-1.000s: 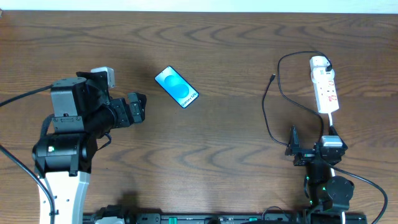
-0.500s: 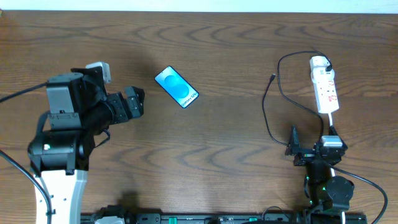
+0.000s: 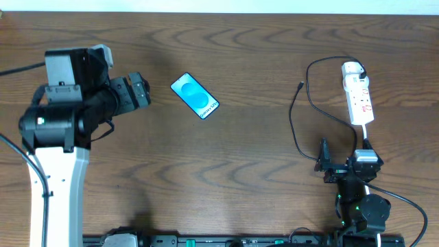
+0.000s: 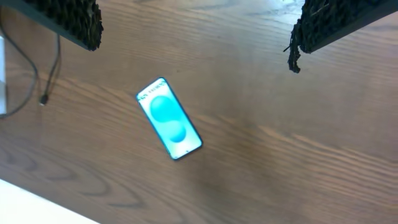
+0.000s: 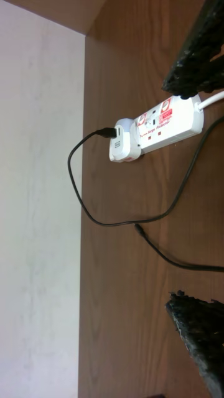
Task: Plug charger to phone and switch on socket
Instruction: 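Raise the left arm and move its gripper over the blue smartphone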
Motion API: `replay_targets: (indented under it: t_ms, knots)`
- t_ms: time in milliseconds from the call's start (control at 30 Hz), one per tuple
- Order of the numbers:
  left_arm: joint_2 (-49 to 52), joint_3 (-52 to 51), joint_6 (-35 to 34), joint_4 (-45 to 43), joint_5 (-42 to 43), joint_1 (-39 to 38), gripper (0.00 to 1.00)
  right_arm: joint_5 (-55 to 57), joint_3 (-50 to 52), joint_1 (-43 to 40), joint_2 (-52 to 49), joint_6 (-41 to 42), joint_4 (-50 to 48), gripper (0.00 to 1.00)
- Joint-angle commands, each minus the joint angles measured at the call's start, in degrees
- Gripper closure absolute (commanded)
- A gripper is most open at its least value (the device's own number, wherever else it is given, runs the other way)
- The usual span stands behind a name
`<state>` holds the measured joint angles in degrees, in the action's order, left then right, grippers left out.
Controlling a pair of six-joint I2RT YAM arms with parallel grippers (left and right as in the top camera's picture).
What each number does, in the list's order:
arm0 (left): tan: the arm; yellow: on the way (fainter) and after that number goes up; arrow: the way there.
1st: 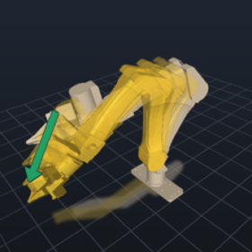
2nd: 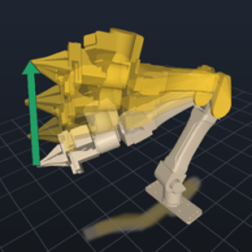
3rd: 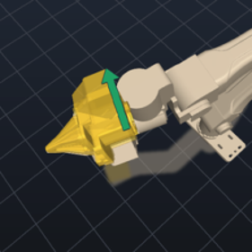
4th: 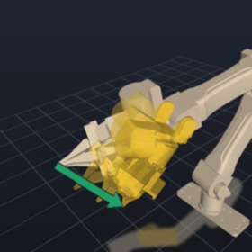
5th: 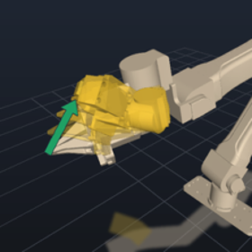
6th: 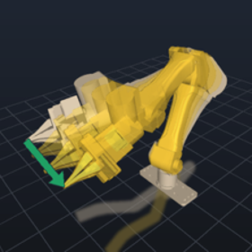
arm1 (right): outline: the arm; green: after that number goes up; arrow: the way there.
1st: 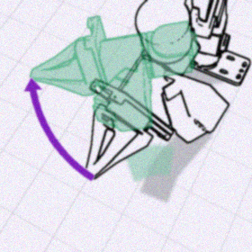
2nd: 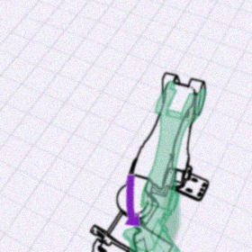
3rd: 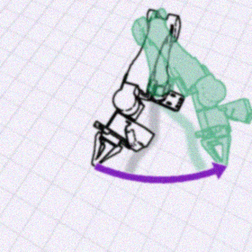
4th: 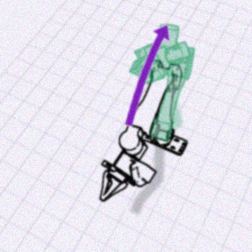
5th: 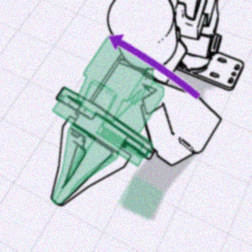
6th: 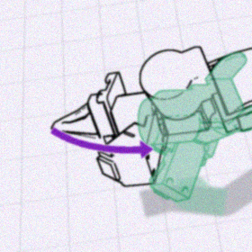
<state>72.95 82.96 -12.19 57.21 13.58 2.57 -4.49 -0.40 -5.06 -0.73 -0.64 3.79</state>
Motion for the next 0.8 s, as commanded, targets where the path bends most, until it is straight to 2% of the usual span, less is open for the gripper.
replay_targets:
  t_ms: [0,167,400,767]
  knots:
    - [1.6,2.8,-0.6,0.4,-3.3,-0.6,0.01,-0.2,0.1,0.3,0.2,-0.3,0.2,0.01]
    - [3.4,5.7,-7.0,0.4,-11.0,-4.8,0.0,-0.2,0.1,0.3,0.2,-0.3,0.2,0.01]
    - [9.8,12.1,-17.1,0.4,-22.5,-14.6,0.0,-0.2,0.1,0.3,0.2,-0.3,0.2,0.01]
    - [26.6,18.4,-34.6,-1.3,-22.9,-18.7,0.01,-0.2,0.1,0.3,0.2,-0.3,0.2,0.01]
